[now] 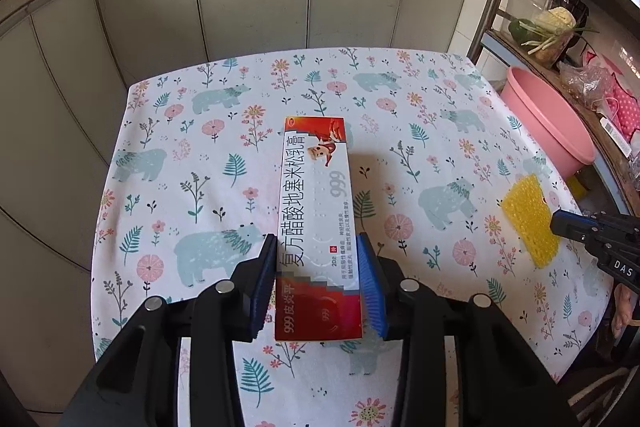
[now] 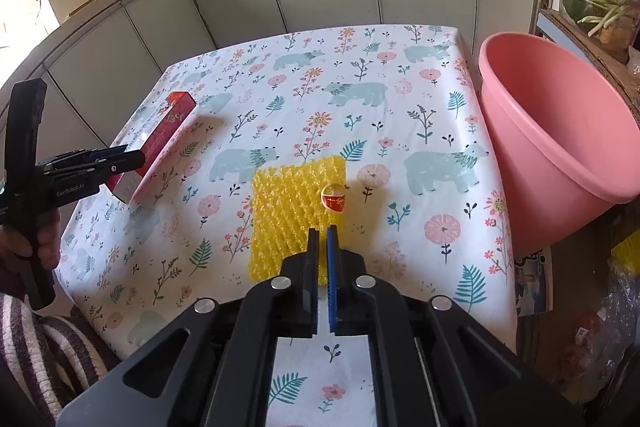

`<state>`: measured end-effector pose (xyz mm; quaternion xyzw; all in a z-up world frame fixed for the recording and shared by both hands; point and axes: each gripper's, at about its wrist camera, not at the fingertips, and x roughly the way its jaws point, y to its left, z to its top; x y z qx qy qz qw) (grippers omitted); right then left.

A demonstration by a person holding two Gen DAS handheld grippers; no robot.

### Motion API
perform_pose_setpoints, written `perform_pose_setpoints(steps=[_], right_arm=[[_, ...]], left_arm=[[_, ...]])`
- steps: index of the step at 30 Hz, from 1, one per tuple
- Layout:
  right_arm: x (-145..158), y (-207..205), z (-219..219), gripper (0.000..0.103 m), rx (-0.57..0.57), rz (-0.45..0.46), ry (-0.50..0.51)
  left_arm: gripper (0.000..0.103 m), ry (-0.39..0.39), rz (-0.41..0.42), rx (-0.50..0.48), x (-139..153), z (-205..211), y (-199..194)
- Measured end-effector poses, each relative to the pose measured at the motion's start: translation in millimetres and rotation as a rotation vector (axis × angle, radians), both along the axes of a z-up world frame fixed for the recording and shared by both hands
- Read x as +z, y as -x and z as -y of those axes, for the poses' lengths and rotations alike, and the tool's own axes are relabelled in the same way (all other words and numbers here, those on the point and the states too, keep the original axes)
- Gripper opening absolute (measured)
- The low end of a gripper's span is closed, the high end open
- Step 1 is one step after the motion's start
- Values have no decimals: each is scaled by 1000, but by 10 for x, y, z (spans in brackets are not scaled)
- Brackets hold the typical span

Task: Collect trash
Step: 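Lift the ointment box and yellow net and carry both over the pink bucket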

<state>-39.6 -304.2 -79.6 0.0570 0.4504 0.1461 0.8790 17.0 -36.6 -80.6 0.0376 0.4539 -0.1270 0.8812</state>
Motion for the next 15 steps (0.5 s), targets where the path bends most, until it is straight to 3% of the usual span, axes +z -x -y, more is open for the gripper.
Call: perform_pose_setpoints(steps=[15], right_arm=[[609, 69, 146, 4, -80, 223, 22]], left_arm=[[38, 100, 157, -2, 454, -32, 58]])
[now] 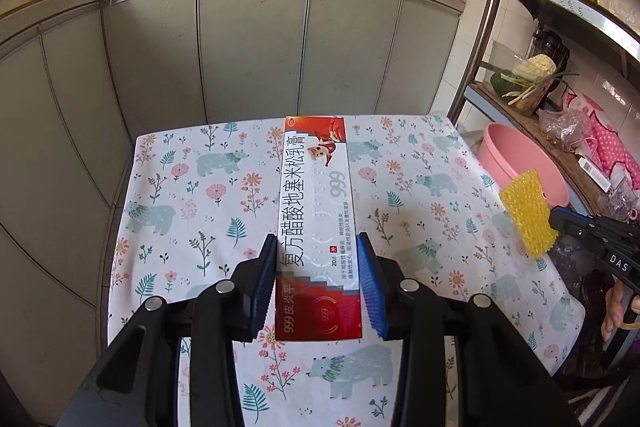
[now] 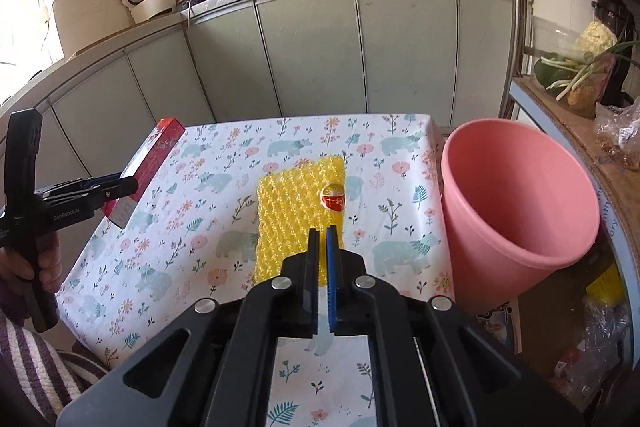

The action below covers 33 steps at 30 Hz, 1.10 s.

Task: Collect trash
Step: 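Lift the ointment box and yellow net and carry both over the pink bucket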

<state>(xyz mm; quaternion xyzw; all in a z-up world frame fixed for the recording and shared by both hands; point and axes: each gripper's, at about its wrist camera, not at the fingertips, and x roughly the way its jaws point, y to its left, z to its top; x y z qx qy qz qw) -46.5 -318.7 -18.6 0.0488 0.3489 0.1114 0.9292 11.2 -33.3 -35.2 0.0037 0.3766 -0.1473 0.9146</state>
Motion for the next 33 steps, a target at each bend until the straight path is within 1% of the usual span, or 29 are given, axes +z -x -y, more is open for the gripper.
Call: perform_pose_setpoints(steps=[10, 17, 25, 28, 33], right_arm=[[294, 4, 130, 4, -69, 107, 0], [423, -9, 280, 4, -124, 153, 16], [598, 32, 562, 4, -215, 222, 39], [633, 39, 658, 4, -244, 240, 48], [653, 40, 801, 4, -282, 253, 52]], left_arm=[[38, 43, 108, -22, 309, 106, -63], [38, 82, 170, -47, 512, 251, -148], [38, 126, 233, -104, 728, 595, -292], [38, 147, 252, -131, 799, 739, -317], [39, 153, 283, -183, 896, 1036, -340]])
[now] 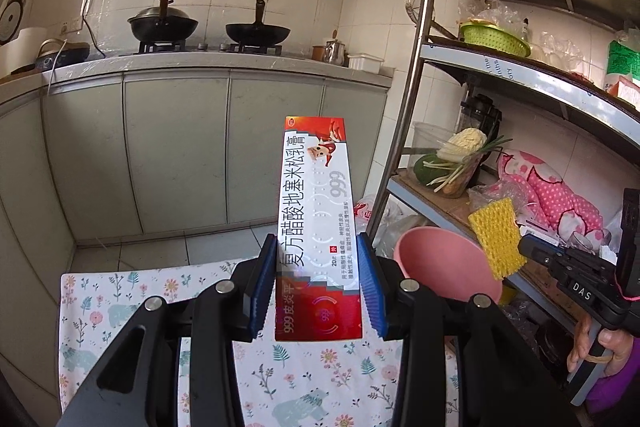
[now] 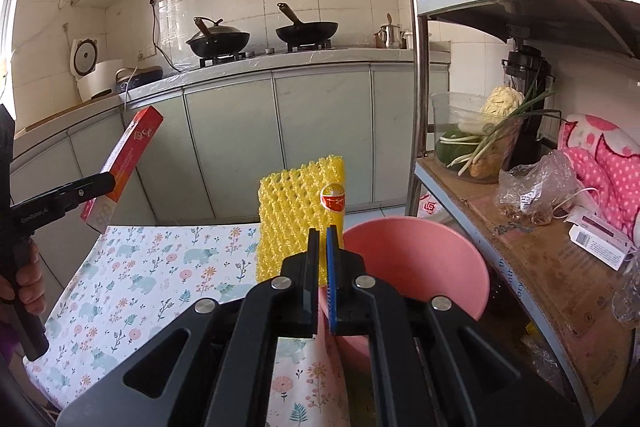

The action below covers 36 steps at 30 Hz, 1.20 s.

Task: Collect trash
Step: 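Lift the ointment box and yellow net and carry both over the pink bucket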

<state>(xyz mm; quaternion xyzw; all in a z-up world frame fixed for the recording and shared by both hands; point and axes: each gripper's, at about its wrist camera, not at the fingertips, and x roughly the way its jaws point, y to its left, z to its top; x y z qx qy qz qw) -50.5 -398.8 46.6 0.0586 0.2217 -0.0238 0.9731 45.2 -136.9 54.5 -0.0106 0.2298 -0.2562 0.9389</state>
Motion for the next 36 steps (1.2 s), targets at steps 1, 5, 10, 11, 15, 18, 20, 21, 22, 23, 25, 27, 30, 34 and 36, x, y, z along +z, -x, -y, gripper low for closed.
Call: perform_pose_setpoints(steps=[1, 5, 10, 11, 15, 18, 20, 21, 22, 23, 25, 27, 30, 34, 36], right_arm=[[0, -2, 28, 4, -6, 2, -1], [3, -18, 137, 4, -28, 10, -2], [-31, -63, 283, 4, -47, 8, -7], [-43, -72, 316, 4, -53, 7, -9], [-87, -109, 430, 4, -75, 7, -22], [-138, -153, 536, 4, -95, 3, -33], [-181, -186, 607, 4, -112, -3, -41], [-203, -203, 641, 4, -118, -6, -44], [-231, -225, 681, 4, -125, -11, -48], [-255, -244, 710, 4, -130, -16, -52], [-316, -285, 769, 4, -143, -27, -57], [-376, -325, 817, 4, -152, -39, -64], [-468, -395, 863, 4, -160, -61, -68], [-572, -480, 903, 4, -167, -87, -64], [-617, -514, 932, 4, -171, -98, -65]], left_arm=[[39, 0, 4, -9, 12, 57, -7], [39, -2, 19, -42, 47, 312, -47], [39, -2, 29, -95, 67, 652, -109], [39, 0, 27, -106, 64, 720, -128], [39, 8, 14, -146, 19, 991, -208], [39, 14, 5, -179, -32, 1208, -271], [39, 5, 0, -193, -85, 1371, -318], [39, 3, -6, -201, -116, 1448, -344], [39, 1, -12, -209, -151, 1522, -370], [39, -1, -17, -213, -180, 1572, -396], [39, -6, -31, -225, -251, 1703, -456], [39, -12, -36, -235, -327, 1800, -488], [39, -28, -47, -244, -427, 1949, -554], [39, -42, -65, -256, -553, 2093, -641], [39, -51, -73, -263, -611, 2162, -678]])
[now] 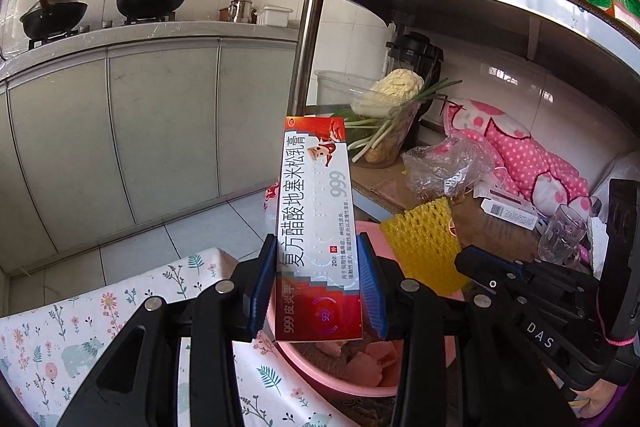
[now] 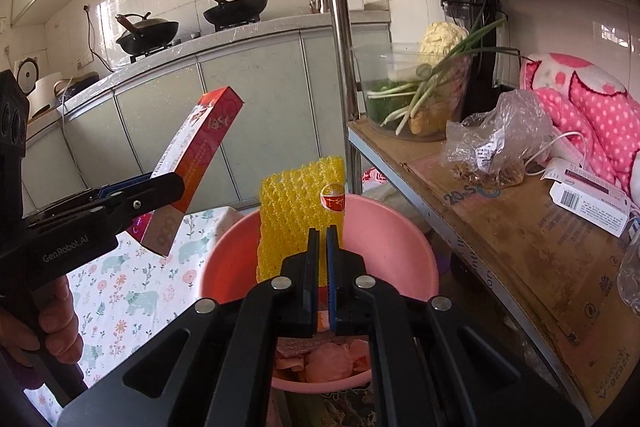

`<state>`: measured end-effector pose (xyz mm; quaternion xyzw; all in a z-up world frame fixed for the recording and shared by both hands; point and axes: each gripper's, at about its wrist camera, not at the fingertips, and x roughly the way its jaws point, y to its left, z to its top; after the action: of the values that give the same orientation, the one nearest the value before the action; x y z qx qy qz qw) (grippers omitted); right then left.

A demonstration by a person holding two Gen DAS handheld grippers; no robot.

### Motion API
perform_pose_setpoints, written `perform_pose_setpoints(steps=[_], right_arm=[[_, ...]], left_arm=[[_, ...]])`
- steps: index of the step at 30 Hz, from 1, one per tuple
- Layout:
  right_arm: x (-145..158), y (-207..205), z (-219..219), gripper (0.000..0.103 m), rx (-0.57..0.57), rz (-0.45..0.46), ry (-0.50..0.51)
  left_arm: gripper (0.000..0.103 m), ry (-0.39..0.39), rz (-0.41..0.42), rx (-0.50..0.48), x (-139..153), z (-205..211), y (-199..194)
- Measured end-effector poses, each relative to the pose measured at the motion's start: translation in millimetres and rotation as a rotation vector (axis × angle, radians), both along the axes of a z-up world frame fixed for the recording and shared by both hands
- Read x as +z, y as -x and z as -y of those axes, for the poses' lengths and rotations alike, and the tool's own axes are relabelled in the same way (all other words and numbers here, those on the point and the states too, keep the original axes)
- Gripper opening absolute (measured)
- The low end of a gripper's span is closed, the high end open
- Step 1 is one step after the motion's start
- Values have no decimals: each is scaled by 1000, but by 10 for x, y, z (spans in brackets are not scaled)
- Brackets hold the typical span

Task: Collect trash
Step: 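Lift the ointment box and yellow net and carry both over the pink bucket, then open both tools to drop the box and net into the bucket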

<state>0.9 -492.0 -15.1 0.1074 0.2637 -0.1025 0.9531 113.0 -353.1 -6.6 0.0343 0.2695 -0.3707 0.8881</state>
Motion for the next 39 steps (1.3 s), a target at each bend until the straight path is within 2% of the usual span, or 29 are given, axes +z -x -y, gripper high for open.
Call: perform_pose_setpoints(steps=[13, 33, 37, 39], right_arm=[[-259, -163, 85, 4, -12, -70, -16], [-522, -300, 195, 4, -35, -138, -43], [-577, -334, 213, 7, -32, -169, -57], [-591, -334, 216, 14, -34, -171, -61]], left_arm=[[39, -64, -37, -36, -319, 297, -86], [40, -140, -100, -61, -609, 490, -171], [43, -141, -114, -65, -617, 501, -172], [45, -141, -143, -67, -623, 507, -197]])
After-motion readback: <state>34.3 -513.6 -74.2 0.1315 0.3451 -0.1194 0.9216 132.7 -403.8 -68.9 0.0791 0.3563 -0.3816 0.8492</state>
